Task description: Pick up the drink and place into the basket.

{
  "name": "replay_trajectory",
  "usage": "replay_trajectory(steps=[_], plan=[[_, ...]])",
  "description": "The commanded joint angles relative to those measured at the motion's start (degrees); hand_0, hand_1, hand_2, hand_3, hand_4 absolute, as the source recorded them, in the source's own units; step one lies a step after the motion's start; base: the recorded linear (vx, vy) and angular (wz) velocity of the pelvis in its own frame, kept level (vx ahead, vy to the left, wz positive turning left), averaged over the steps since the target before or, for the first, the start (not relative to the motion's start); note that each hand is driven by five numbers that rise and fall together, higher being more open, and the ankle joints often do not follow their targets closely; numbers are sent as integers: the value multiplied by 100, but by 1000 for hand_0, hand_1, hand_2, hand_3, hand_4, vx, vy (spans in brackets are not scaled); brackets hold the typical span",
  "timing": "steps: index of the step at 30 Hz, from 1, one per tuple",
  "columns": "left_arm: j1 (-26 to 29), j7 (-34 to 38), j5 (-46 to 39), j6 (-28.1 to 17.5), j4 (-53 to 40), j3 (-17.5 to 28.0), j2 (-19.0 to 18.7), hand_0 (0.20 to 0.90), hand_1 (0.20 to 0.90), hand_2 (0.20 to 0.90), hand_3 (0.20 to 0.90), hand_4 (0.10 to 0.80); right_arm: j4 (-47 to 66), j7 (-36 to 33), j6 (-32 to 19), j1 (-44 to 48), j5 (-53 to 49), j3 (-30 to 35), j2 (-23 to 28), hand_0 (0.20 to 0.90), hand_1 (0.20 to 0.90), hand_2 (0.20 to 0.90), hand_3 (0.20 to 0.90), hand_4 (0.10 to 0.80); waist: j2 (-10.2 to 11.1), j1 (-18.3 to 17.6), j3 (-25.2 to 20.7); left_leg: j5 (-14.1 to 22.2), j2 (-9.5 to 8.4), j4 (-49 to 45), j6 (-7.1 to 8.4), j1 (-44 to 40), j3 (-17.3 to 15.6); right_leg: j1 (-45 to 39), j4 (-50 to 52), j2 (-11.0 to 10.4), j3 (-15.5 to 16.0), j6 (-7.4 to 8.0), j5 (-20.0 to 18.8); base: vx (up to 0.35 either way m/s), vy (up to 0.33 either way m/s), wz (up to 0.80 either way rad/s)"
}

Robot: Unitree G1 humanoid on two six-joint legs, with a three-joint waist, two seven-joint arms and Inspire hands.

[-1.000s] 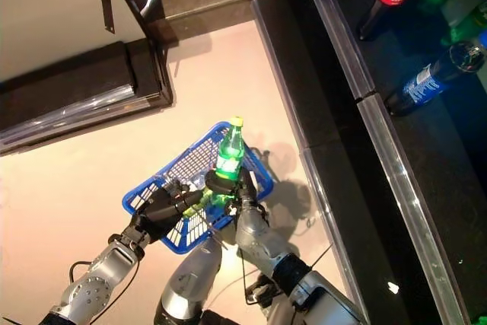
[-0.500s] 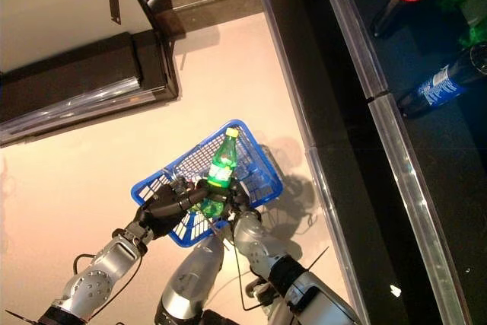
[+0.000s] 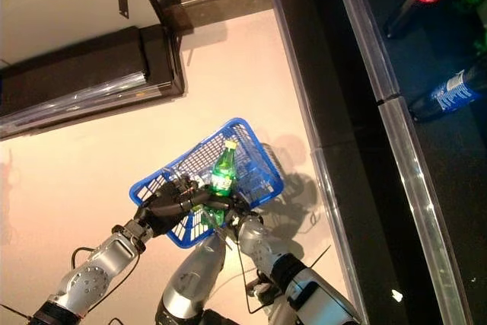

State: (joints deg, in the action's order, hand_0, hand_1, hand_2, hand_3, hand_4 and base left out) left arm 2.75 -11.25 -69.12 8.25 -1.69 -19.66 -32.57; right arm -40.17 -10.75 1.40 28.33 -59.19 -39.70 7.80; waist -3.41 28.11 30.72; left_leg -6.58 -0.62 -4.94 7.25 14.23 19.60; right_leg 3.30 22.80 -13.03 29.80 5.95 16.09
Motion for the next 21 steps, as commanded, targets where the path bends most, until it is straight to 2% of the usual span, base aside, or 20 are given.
replay_trajectory(steps=[1,7,14,15,16,17,18,19,21], plan=[[816,-1929,-626,-458,-2742,-445,532,300,300,300,200,100,201,577,-170,896,-273,-233,-848,300,300,300,200,100,-189,-144,-452,-42,-254,342,-525,-235,-63,289,-240,110,-16,-208,-976,36,29,1],[1117,-1789,-792,-274,-2749,-633,558,300,300,300,200,100,-191,538,-35,1503,-641,59,-806,300,300,300,200,100,-233,-98,-457,-39,-279,307,-550,-210,-53,353,-124,26,51,-190,-980,21,18,4],[1214,-1731,-926,-101,-2590,-608,639,300,300,300,200,100,-867,395,199,2114,-1324,612,-674,300,300,300,200,100,-245,-32,-469,-6,-292,232,-568,-190,-53,409,36,-47,105,-180,-957,19,5,6],[1225,-1743,-933,-82,-2561,-591,641,300,300,300,200,100,-946,379,185,2161,-1371,669,-664,335,335,335,241,141,-242,-24,-468,-3,-289,231,-569,-192,-56,421,60,-52,111,-176,-955,0,0,0],[1235,-1740,-938,-78,-2536,-590,640,300,300,300,200,100,-1015,343,157,2223,-1466,718,-648,399,399,399,315,215,-237,-19,-468,-1,-285,227,-568,-197,-60,417,72,-52,113,-176,-950,0,0,0],[1240,-1740,-938,-78,-2534,-591,639,300,300,300,200,100,-1019,344,157,2230,-1469,721,-648,429,429,429,351,251,-236,-17,-463,0,-285,227,-568,-198,-61,416,73,-52,112,-176,-949,40,4,2],[1242,-1741,-973,-29,-2503,-548,645,300,300,300,200,100,-1148,301,128,2314,-1619,872,-633,493,493,493,425,325,-229,-15,-479,4,-275,228,-570,-213,-69,419,109,-51,114,-172,-935,40,3,1],[1253,-1747,-970,-19,-2478,-545,651,300,300,300,200,100,-1205,239,83,2338,-1665,929,-632,900,900,900,900,800,-219,-14,-477,10,-268,223,-567,-222,-73,409,113,-47,114,-176,-929,57,1,0],[1267,-1713,-951,4,-2454,-544,691,300,300,300,200,100,-1323,155,46,2424,-1686,1045,-650,900,900,900,900,800,-205,-16,-481,24,-248,226,-565,-238,-88,411,134,-39,104,-174,-915,32,-4,0]])
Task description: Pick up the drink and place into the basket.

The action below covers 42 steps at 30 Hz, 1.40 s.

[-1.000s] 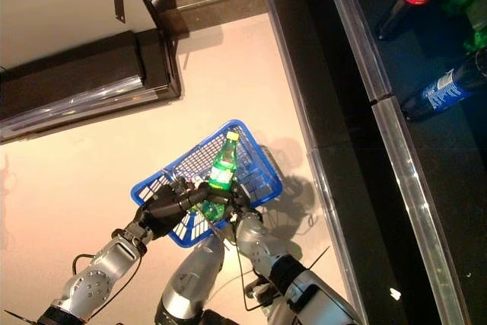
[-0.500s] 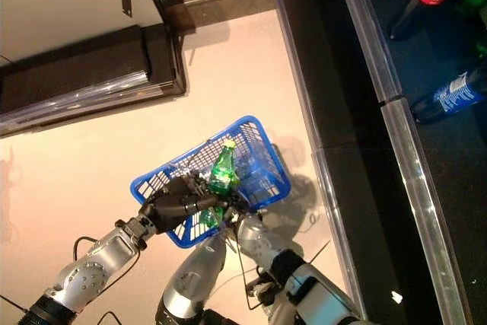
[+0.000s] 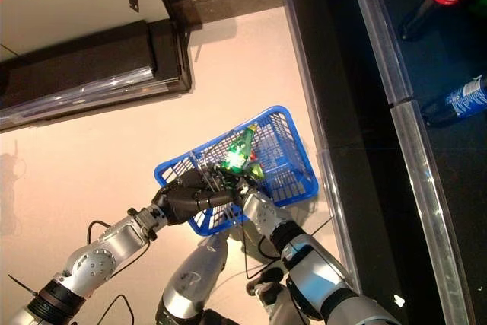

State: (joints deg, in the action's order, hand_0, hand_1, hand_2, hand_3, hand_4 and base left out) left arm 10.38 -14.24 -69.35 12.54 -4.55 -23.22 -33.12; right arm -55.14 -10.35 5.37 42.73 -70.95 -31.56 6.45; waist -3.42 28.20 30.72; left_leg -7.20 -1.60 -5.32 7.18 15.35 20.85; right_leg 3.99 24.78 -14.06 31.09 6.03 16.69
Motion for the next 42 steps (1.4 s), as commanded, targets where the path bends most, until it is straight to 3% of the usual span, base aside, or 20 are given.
replay_trajectory(steps=[1,15,25,29,33,42], plan=[[519,-1393,-928,-432,-2156,-200,757,300,300,300,200,100,118,107,-368,1009,-527,280,-527,900,900,900,900,800,-202,-29,-482,90,-144,262,-559,-355,-226,344,-49,67,-25,-182,-969,0,0,0],[350,-1364,-847,-442,-2062,-45,853,300,300,300,200,100,694,408,-547,754,-716,348,-259,900,900,900,900,800,-163,-155,-450,109,-87,286,-547,-342,-359,437,-3,78,-60,-173,-956,0,0,0],[-324,-1405,-640,-624,-1769,306,874,300,300,300,200,100,2089,552,-879,-531,-369,246,217,900,900,900,900,800,4,-413,-496,133,29,378,-514,-388,-568,432,-209,189,-204,-161,-997,-10,-20,-1],[-591,-1248,-541,-978,-1545,351,871,300,300,300,200,100,2762,774,-916,-1326,-110,200,381,900,900,900,900,800,98,-601,-534,152,119,447,-494,-476,-715,365,-379,285,-319,-159,-1027,-24,-35,-16],[-898,-1033,-17,-1698,-1193,407,886,300,300,300,200,100,3411,1117,-886,-2197,327,246,581,900,900,900,900,800,179,-813,-635,63,208,469,-493,-494,-873,308,-642,409,-402,-202,-1201,-48,-8,-18],[-1459,-481,627,-2752,-394,691,1014,300,300,300,200,100,4237,2122,-714,-3771,841,328,1090,900,900,900,900,800,380,-1267,-944,104,409,661,-403,-800,-1274,6,-1244,651,-786,-127,-1329,-15,-19,-26]])
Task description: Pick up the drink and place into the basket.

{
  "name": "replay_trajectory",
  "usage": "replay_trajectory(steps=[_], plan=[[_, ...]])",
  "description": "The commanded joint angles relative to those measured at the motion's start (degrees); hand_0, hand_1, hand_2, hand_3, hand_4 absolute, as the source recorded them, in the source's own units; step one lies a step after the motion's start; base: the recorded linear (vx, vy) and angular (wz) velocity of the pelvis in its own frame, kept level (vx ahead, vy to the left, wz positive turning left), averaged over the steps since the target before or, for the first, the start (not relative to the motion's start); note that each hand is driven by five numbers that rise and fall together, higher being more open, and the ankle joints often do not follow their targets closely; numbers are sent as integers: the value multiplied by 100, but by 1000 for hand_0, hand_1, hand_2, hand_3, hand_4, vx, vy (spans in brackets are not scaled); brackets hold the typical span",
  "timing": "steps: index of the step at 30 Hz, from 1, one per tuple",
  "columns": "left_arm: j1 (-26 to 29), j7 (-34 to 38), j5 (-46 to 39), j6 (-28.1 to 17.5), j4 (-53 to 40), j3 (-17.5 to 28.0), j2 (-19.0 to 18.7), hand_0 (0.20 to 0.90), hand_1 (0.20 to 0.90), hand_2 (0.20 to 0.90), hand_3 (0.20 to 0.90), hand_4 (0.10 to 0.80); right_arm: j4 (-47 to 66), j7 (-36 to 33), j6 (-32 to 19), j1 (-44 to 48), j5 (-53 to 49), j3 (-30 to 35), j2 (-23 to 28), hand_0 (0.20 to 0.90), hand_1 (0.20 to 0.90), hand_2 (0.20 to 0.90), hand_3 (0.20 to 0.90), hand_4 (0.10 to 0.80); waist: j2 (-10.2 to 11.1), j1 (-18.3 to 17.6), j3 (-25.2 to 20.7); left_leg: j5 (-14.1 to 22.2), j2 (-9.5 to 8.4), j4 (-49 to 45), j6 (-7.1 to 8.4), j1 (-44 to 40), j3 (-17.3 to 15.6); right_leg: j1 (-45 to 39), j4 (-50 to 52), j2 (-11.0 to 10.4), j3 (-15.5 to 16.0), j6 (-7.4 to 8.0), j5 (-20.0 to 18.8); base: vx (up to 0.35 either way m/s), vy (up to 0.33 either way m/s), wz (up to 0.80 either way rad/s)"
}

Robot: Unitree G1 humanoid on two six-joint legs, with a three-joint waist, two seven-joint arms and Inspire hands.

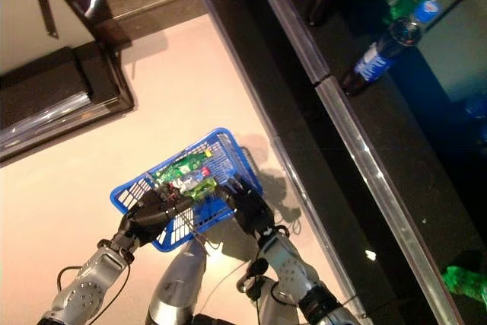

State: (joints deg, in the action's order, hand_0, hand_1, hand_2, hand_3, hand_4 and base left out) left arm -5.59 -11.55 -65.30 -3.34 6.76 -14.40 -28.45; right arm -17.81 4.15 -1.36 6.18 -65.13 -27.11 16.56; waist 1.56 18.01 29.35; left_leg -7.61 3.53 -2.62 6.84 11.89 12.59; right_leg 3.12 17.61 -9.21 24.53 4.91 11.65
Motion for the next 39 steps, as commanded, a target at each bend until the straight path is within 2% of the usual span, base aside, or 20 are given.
replay_trajectory(steps=[1,8,14,15,16,18,19,21,22,26,27,33,39], plan=[[106,-643,280,-1214,-1407,-194,567,300,300,300,200,100,550,761,-4,-234,312,-126,125,900,900,900,900,800,-102,-294,-853,148,-80,423,-357,-510,-487,53,-575,185,-177,-1,-837,15,-24,-23],[-124,413,1365,-1601,-98,-100,745,300,300,300,200,100,655,1217,260,-955,630,-25,233,900,900,900,900,800,-6,-702,-1358,74,86,645,-259,-818,-815,-255,-951,226,-515,114,-972,58,14,-27],[-442,830,1617,-1490,1480,242,1060,300,300,300,200,100,4,1256,257,-1621,1327,407,163,900,900,900,900,800,19,-1046,-1855,84,274,762,-163,-1067,-1290,-532,-1329,107,-799,246,-1128,84,41,-37],[-500,897,1504,-1303,1771,353,1117,300,300,300,200,100,-201,1177,209,-1726,1484,547,146,900,900,900,900,800,20,-1121,-1928,103,313,762,-145,-1108,-1403,-579,-1392,81,-853,273,-1154,79,43,-38],[-546,778,1478,-1309,2302,507,1231,300,300,300,200,100,-567,1214,139,-1821,1722,723,99,900,900,900,900,800,22,-1206,-2005,129,351,762,-130,-1156,-1514,-637,-1458,44,-902,305,-1175,71,37,-33],[-554,807,1617,-1294,2667,615,1297,300,300,300,200,100,-901,1165,32,-1857,1908,857,47,900,900,900,900,800,20,-1264,-2056,151,375,762,-119,-1194,-1592,-680,-1500,19,-938,326,-1186,64,29,-29],[-477,812,1558,-1190,3322,760,1433,300,300,300,200,100,-1440,1080,-50,-1830,2148,1052,-76,900,900,900,900,800,18,-1348,-2127,185,388,762,-119,-1241,-1683,-731,-1549,-18,-1003,359,-1207,67,30,-30],[-400,842,1540,-1087,3773,907,1518,300,300,300,200,100,-1853,959,-129,-1786,2355,1167,-148,900,900,900,900,800,20,-1401,-2166,226,387,762,-126,-1294,-1742,-778,-1573,-51,-1039,385,-1209,79,33,-22],[-305,873,1732,-1080,4251,1068,1575,300,300,300,200,100,-2308,896,-230,-1737,2566,1265,-207,900,900,900,900,800,21,-1456,-2223,271,388,762,-133,-1347,-1805,-810,-1584,-78,-1076,403,-1204,97,46,-24],[-79,1014,2240,-949,5285,1238,1580,300,300,300,200,100,-3464,705,-453,-1595,3061,1432,-298,900,900,900,900,800,25,-1575,-2338,413,382,762,-163,-1516,-2051,-850,-1596,-222,-1161,492,-1239,80,56,-27],[-47,991,2426,-954,5615,1291,1555,300,300,300,200,100,-3939,497,-588,-1551,3548,1483,-317,900,900,900,900,800,23,-1596,-2387,457,403,762,-159,-1594,-2202,-869,-1642,-305,-1122,542,-1289,61,67,-18],[-7,871,2312,-1049,6142,1432,1541,300,300,300,200,100,-5030,-208,-909,-1459,4552,1841,-358,900,900,900,900,800,-18,-1629,-2480,562,496,762,-143,-1744,-2529,-913,-1737,-400,-1049,597,-1328,16,38,-52],[118,776,2111,-1071,6212,1457,1642,300,300,300,200,100,-5299,-414,-926,-1494,4864,1830,-447,900,900,900,900,800,-16,-1627,-2513,589,498,762,-133,-1713,-2456,-917,-1787,-353,-1073,557,-1302,-29,4,-8]])
